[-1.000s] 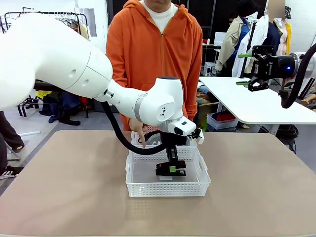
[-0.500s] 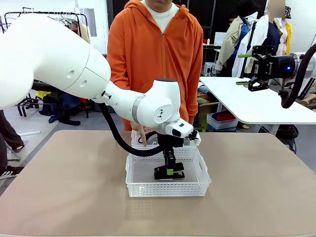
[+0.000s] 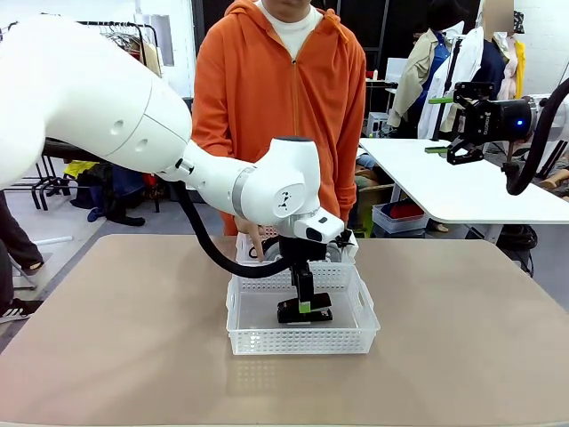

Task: Distribute items into two baskets.
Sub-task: Place the picked Stapler into the Organizing basket as instructed by the person.

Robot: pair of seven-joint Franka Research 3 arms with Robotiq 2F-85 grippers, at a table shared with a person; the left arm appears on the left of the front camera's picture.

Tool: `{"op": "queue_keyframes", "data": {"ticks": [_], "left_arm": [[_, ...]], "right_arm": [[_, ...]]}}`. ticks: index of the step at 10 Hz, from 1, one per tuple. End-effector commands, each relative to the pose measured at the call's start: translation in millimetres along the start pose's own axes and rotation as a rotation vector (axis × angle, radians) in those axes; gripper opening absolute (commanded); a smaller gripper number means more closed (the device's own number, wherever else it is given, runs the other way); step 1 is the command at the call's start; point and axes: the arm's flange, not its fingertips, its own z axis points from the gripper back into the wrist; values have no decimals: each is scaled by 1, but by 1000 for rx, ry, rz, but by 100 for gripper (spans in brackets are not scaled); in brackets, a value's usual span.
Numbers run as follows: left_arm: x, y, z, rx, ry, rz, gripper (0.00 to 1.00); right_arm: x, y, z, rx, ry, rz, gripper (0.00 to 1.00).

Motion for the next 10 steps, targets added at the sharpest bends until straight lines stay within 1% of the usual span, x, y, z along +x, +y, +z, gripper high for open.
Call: {"op": "queue_keyframes", "data": {"ticks": [1, 2, 3, 5, 6, 7, 8, 10], "left_arm": [[-13, -11, 10, -6, -22, 22, 100], [-14, -13, 13, -39, -17, 35, 100], [-14, -16, 17, -46, -15, 41, 100], [-17, -18, 25, -48, -23, 37, 100], [-17, -20, 28, -51, -18, 9, 100], [-17, -21, 31, -33, 0, 12, 100], [-7, -13, 22, -39, -11, 37, 100], [-7, -13, 22, -39, -11, 37, 100]], "right_arm": [[-1, 3, 1, 1, 0, 10, 100], [-1, 3, 1, 1, 0, 10, 100], [-1, 3, 1, 1, 0, 10, 100], [-1, 3, 1, 1, 0, 10, 100], [-1, 3, 1, 1, 0, 10, 100], [-1, 3, 1, 1, 0, 10, 100], [-1, 3, 1, 1, 0, 10, 100], [-1, 3, 1, 1, 0, 10, 100]]}}
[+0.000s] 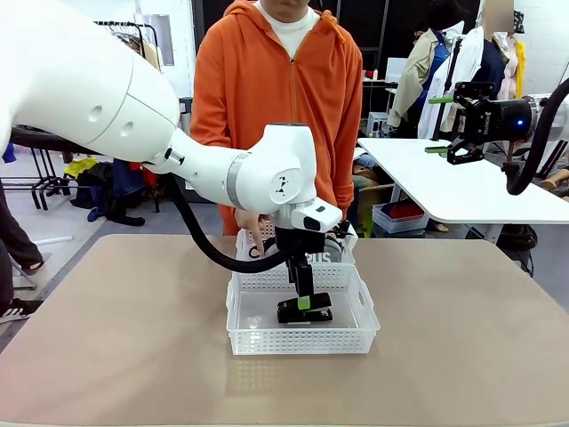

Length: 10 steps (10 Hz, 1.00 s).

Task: Distribute items into two baskets.
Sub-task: Place the picked Stapler into the Organizing basket as instructed by the person.

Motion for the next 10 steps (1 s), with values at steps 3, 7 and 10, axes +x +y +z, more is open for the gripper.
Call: {"op": "queue_keyframes", "data": {"ticks": [3, 7, 10], "left_arm": [[0, 0, 0, 4, -4, 4, 100], [-29, -9, 59, -207, -187, 101, 100], [-79, -9, 115, -263, -300, 371, 100]], "right_arm": [[-1, 3, 1, 1, 0, 10, 100], [-1, 3, 1, 1, 0, 10, 100], [-1, 3, 1, 1, 0, 10, 100]]}}
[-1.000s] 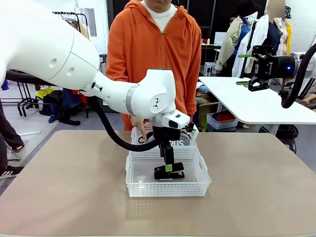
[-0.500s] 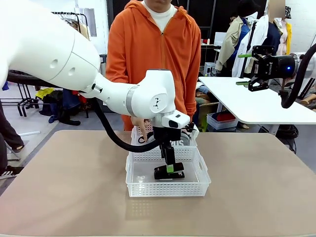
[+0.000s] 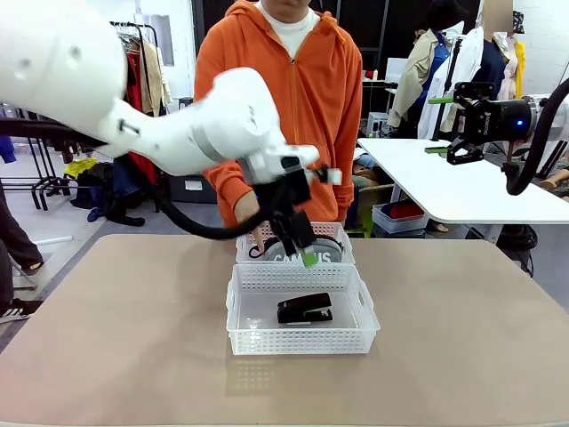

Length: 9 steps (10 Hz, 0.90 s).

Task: Distribute items into two baskets.
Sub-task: Place the picked Stapler into the Organizing basket as instructed by the person.

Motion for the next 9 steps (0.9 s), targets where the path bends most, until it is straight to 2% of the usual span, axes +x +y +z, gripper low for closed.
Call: {"op": "queue_keyframes", "data": {"ticks": [1, 3, 4, 5, 6, 9], "left_arm": [[-37, 0, 22, -71, -146, 134, 100], [-64, 11, 51, -126, -308, 262, 100], [-73, 18, 60, -123, -330, 308, 100], [-75, 18, 59, -106, -324, 310, 100], [-62, 24, 66, -131, -274, 265, 100], [-62, 24, 66, -131, -274, 265, 100]], "right_arm": [[-1, 3, 1, 1, 0, 10, 100], [-1, 3, 1, 1, 0, 10, 100], [-1, 3, 1, 1, 0, 10, 100], [-1, 3, 1, 1, 0, 10, 100], [-1, 3, 1, 1, 0, 10, 100], [-1, 3, 1, 1, 0, 10, 100]]}}
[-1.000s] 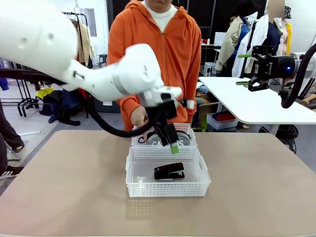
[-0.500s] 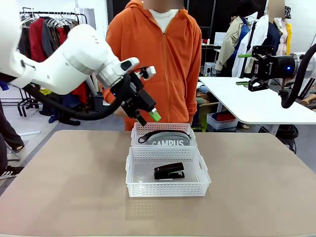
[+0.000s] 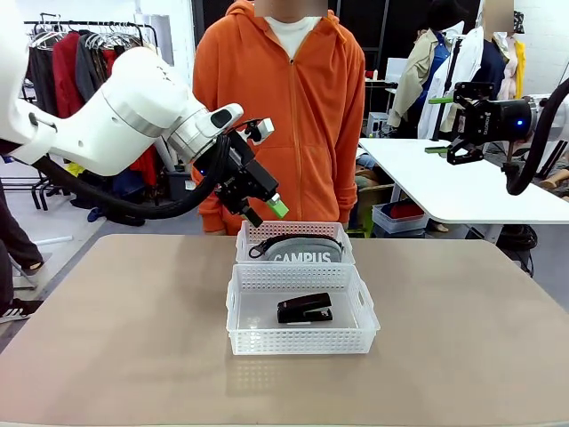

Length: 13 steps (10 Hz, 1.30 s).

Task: Distribute items into two baskets.
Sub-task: Place the picked Stapler into the Organizing basket as instructed by the person.

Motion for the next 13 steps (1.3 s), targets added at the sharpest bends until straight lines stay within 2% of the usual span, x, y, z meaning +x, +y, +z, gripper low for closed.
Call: {"op": "queue_keyframes", "data": {"ticks": [1, 2, 3, 5, 6, 8, 10, 13], "left_arm": [[2, 2, 3, 6, 14, -8, 100], [0, 0, 0, 0, 0, 0, 100], [8, 16, 21, -69, -41, 213, 100], [4, 37, 67, -118, -141, 441, 100], [2, 53, 85, -160, -161, 505, 100], [-10, 76, 107, -293, -233, 617, 100], [-22, 103, 130, -453, -357, 698, 100], [-37, 127, 155, -523, -508, 745, 100]], "right_arm": [[-1, 3, 0, 1, 0, 10, 100], [-1, 3, 0, 1, 0, 10, 100], [-1, 3, 0, 1, 0, 10, 100], [-1, 3, 0, 1, 0, 10, 100], [-1, 3, 0, 1, 0, 10, 100], [-1, 3, 0, 1, 0, 10, 100], [-1, 3, 0, 1, 0, 10, 100], [-1, 3, 0, 1, 0, 10, 100]]}}
